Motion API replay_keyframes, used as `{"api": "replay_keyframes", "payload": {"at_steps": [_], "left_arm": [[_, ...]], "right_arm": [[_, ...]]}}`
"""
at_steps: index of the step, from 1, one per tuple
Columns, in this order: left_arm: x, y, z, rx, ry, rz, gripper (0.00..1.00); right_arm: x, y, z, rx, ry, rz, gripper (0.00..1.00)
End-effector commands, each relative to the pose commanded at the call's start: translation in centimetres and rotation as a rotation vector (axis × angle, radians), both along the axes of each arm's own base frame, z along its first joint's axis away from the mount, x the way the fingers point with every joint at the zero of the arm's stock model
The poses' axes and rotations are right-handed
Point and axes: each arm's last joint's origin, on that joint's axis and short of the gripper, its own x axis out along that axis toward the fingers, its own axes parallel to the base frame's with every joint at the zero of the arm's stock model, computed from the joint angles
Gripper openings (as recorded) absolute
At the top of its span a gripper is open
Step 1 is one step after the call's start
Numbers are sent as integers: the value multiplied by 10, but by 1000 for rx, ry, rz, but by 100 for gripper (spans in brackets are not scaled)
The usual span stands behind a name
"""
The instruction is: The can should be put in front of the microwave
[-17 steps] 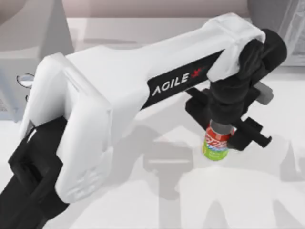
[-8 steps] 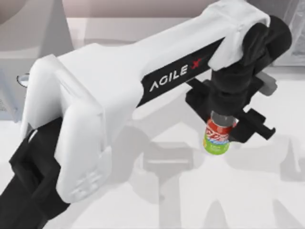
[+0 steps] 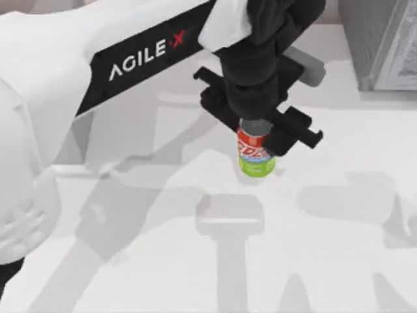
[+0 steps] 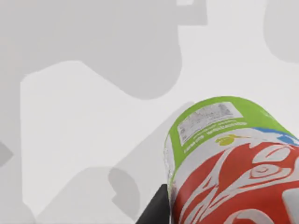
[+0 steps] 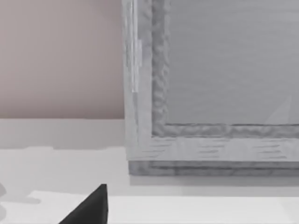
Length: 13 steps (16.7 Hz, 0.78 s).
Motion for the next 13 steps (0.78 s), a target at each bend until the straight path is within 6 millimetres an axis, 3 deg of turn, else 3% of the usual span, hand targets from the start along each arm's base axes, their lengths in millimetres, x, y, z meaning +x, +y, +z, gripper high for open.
{"api": "replay_keyframes", "payload": {"at_steps": [3,6,10,13], "left_arm": [[5,59,19,-35,-24,59,0],[-3,128,29,-49,-40,153,0],[-34,221,23,-29,-35,334,0],[-69,276,4,5,-6,490,0]], "right_arm": [[0,0,0,0,0,0,100],[0,0,0,0,0,0,100],[0,0,0,0,0,0,100],[0,0,0,0,0,0,100]]}}
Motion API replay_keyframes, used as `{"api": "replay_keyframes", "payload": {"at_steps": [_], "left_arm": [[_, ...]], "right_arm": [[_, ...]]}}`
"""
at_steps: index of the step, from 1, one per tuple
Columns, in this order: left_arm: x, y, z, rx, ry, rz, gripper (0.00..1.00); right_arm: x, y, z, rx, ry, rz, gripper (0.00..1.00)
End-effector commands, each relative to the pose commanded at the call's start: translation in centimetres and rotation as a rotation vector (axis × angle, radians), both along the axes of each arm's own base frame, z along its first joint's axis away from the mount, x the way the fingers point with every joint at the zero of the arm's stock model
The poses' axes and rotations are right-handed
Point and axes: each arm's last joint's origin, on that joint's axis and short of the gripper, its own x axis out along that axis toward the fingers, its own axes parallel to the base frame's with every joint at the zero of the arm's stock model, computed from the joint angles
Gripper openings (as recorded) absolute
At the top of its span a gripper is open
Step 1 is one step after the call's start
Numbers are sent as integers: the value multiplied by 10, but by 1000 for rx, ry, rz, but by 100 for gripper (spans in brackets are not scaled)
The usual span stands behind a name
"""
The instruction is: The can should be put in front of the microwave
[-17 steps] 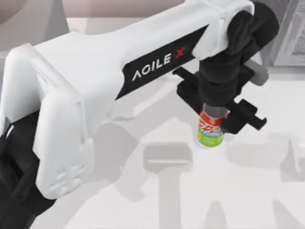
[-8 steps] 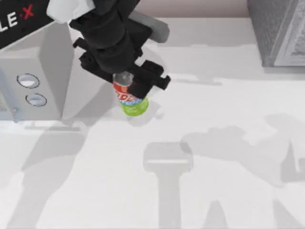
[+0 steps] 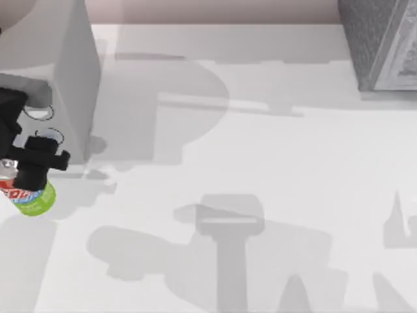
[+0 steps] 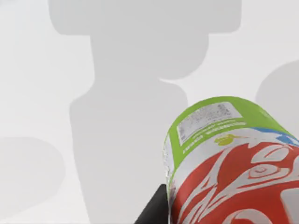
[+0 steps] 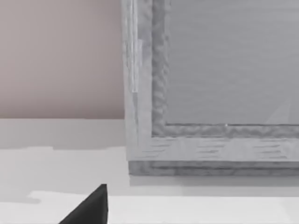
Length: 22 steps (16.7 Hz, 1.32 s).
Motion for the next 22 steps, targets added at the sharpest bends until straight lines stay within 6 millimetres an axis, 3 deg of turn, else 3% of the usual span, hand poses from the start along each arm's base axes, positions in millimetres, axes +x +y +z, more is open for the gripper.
{"api": "replay_keyframes", "payload": {"at_steps": [3,6,19,22], "left_arm": [[-32,40,-23,27,52,159,0],[-49,56,-37,44,88,243,0],[-50,58,-46,46,93,251,0],[-50,58,-46,46,93,251,23]], "right_arm": [[0,0,0,0,0,0,100],[0,0,0,0,0,0,100],[0,0,0,0,0,0,100],[0,0,0,0,0,0,100]]}}
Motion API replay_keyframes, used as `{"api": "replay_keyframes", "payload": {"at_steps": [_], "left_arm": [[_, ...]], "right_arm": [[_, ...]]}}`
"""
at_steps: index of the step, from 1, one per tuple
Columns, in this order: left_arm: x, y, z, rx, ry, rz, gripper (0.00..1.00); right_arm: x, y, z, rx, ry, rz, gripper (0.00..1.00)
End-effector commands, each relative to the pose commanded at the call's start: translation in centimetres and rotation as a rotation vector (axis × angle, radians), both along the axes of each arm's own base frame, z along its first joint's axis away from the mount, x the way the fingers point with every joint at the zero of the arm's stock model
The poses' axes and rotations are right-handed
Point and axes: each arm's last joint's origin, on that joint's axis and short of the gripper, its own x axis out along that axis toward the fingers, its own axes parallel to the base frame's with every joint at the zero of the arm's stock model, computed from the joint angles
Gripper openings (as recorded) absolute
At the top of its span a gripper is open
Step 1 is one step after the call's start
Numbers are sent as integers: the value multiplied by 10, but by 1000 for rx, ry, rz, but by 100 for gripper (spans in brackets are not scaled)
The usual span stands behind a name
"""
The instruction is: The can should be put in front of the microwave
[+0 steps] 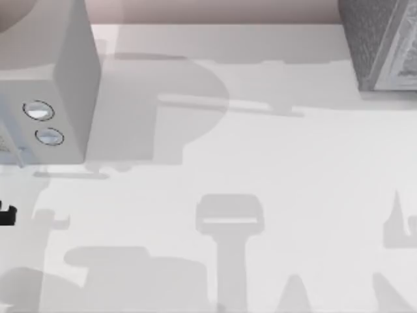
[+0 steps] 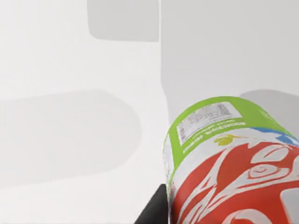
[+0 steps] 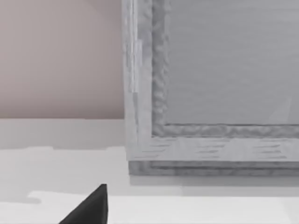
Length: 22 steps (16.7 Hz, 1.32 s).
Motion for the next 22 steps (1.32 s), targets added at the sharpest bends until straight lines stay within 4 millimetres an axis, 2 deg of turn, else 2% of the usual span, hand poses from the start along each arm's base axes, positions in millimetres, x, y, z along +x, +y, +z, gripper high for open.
{"api": "replay_keyframes", "payload": {"at_steps": [10,20,22], "left_arm": [[0,0,0,0,0,0,98],[0,0,1,0,0,-1,100],[1,0,11,1,-2,-1,100]], "right_arm": [[0,0,0,0,0,0,100],[0,0,0,0,0,0,100],[0,0,0,0,0,0,100]]}}
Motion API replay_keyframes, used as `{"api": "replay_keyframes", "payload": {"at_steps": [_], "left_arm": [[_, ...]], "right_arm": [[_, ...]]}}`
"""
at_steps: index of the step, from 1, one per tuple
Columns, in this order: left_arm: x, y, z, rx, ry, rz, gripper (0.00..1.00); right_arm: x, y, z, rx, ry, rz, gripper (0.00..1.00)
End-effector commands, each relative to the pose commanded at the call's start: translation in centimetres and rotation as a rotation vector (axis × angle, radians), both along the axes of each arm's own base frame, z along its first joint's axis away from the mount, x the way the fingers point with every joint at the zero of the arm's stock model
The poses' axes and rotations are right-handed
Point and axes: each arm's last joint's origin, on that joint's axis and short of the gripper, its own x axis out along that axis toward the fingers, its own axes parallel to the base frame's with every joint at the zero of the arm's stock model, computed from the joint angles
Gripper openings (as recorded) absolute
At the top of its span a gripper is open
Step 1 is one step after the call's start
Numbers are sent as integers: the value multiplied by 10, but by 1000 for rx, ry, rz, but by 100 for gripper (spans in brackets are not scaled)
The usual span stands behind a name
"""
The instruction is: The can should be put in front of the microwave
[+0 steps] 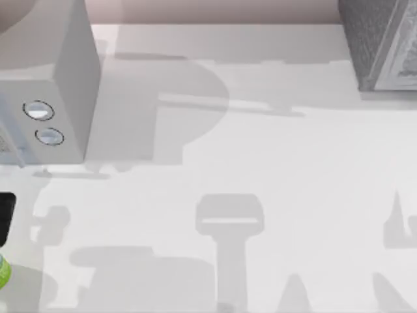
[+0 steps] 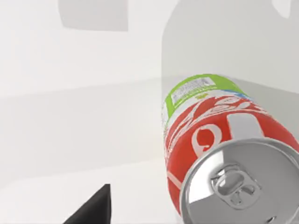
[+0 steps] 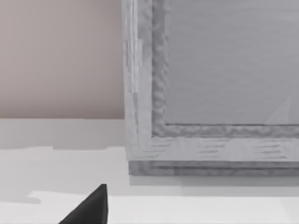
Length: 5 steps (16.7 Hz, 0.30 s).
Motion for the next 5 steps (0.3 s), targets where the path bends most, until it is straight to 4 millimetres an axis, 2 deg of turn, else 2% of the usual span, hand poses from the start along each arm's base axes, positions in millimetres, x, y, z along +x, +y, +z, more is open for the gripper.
{"api": "replay_keyframes", "payload": {"at_steps": [5], "left_arm": [[-1,0,29,-1,3,1,100]], "right_arm": [[0,0,0,0,0,0,100]]}}
